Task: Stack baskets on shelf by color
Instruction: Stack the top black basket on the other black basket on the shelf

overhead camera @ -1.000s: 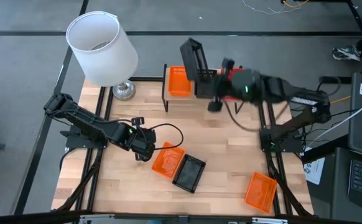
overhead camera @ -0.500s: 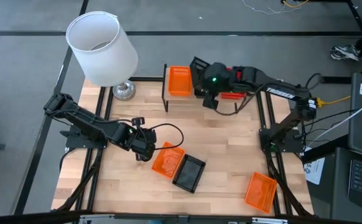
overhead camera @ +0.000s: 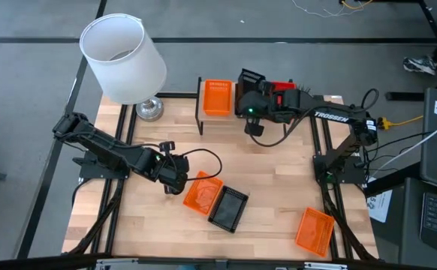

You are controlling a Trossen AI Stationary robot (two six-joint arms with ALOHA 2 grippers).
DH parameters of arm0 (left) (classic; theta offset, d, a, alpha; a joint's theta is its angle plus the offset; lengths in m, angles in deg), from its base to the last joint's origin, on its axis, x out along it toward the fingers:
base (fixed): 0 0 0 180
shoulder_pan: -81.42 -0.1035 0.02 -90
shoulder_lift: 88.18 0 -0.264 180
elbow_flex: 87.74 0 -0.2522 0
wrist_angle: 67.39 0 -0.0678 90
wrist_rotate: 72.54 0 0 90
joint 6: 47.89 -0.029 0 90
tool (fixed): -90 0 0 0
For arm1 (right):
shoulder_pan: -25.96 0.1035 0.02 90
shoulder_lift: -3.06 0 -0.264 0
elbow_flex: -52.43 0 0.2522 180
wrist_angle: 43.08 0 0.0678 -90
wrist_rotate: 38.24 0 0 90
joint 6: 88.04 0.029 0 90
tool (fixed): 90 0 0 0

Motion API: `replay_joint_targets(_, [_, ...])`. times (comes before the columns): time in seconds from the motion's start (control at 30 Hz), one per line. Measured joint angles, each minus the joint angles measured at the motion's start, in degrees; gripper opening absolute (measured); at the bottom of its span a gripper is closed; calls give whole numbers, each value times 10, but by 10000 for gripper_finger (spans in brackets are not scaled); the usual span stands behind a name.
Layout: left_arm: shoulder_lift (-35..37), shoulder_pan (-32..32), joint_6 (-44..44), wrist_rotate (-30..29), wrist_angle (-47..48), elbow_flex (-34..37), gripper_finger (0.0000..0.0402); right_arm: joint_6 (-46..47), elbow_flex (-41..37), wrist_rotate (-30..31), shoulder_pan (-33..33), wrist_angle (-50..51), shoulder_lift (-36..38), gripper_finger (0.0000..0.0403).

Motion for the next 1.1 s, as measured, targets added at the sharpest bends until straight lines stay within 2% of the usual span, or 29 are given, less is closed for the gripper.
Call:
replay_joint_targets(0.23, [0, 0, 0, 0, -10, 0, 73, 45, 0, 1, 2, 9, -5, 1])
replay_joint_targets(0.57, [0, 0, 0, 0, -14, 0, 73, 45, 0, 1, 2, 10, -9, 0])
replay_joint_targets(0.83, [0, 0, 0, 0, -18, 0, 73, 45, 0, 1, 2, 10, -9, 25])
replay_joint_targets(1.1, [0, 0, 0, 0, -21, 0, 73, 42, 0, 0, 2, 9, -9, 31])
